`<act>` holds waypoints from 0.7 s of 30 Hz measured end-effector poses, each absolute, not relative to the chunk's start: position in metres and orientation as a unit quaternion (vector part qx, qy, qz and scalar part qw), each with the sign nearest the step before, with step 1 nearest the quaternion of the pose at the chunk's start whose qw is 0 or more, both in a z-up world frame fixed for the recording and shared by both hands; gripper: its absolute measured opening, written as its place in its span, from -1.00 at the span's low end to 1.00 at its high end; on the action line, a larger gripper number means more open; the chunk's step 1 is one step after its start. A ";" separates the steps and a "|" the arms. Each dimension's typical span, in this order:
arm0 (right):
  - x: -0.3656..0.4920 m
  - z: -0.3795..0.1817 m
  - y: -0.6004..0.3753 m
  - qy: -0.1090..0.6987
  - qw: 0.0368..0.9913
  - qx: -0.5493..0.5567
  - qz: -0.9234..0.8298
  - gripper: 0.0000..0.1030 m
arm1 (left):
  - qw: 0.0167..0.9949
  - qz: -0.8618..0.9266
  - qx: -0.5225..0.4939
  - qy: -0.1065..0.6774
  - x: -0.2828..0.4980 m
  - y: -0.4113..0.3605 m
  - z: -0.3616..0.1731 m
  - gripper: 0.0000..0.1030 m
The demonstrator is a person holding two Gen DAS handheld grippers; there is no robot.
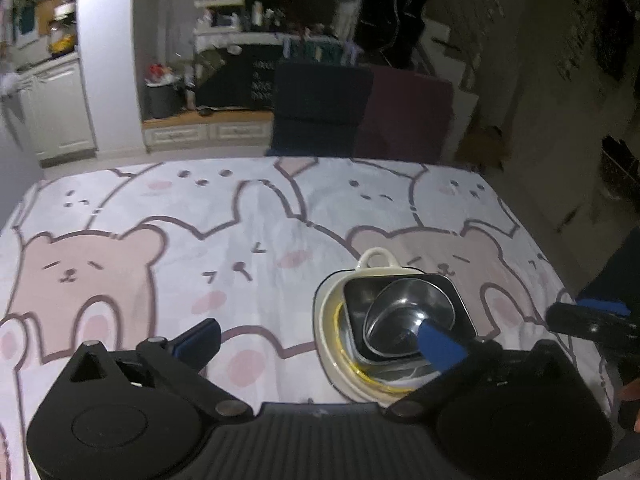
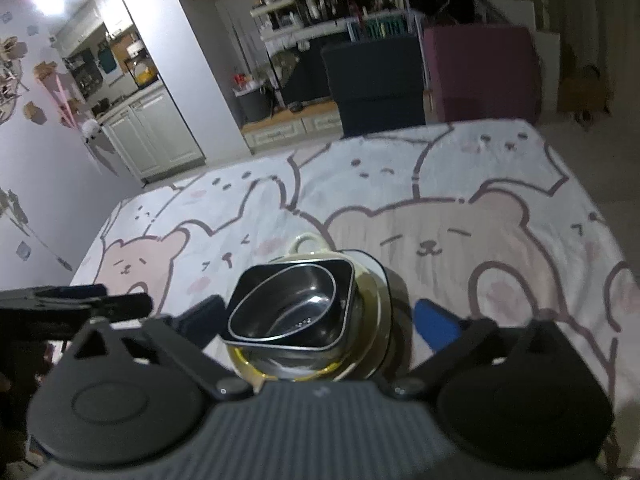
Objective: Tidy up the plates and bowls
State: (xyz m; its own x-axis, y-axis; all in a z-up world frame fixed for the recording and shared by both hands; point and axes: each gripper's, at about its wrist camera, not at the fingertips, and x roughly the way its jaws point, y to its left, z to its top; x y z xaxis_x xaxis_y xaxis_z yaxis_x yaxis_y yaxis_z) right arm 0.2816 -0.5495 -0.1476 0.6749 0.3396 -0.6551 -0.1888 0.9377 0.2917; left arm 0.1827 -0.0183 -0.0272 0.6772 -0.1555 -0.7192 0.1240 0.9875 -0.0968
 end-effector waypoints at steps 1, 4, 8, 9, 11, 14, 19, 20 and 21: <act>0.274 -0.146 -0.551 0.369 0.913 0.100 0.144 0.99 | 0.918 -0.070 -0.018 0.390 0.174 -0.018 -0.026 1.00; 0.251 -0.144 -0.555 0.353 0.919 0.106 0.143 0.99 | 0.924 -0.069 -0.015 0.377 0.150 -0.017 -0.024 1.00; 0.222 -0.145 -0.555 0.330 0.929 0.088 0.140 0.99 | 0.932 -0.064 -0.011 0.355 0.115 -0.017 -0.022 1.00; 0.213 -0.146 -0.556 0.323 0.932 0.086 0.139 0.99 | 0.936 -0.056 -0.007 0.347 0.107 -0.017 -0.021 1.00; 0.199 -0.149 -0.556 0.313 0.936 0.082 0.136 0.99 | 0.943 -0.039 0.001 0.331 0.092 -0.018 -0.020 1.00; 0.174 -0.153 -0.557 0.297 0.942 0.074 0.134 0.99 | 0.950 -0.031 0.003 0.312 0.070 -0.018 -0.019 1.00; 0.143 -0.158 -0.557 0.268 0.953 0.054 0.127 0.99 | 0.955 -0.038 0.007 0.295 0.036 -0.021 -0.027 1.00; 0.136 -0.159 -0.556 0.263 0.955 0.050 0.126 0.99 | 0.955 -0.040 0.009 0.292 0.031 -0.022 -0.029 1.00; 0.130 -0.160 -0.557 0.259 0.957 0.047 0.125 0.99 | 0.956 -0.042 0.012 0.290 0.025 -0.023 -0.031 1.00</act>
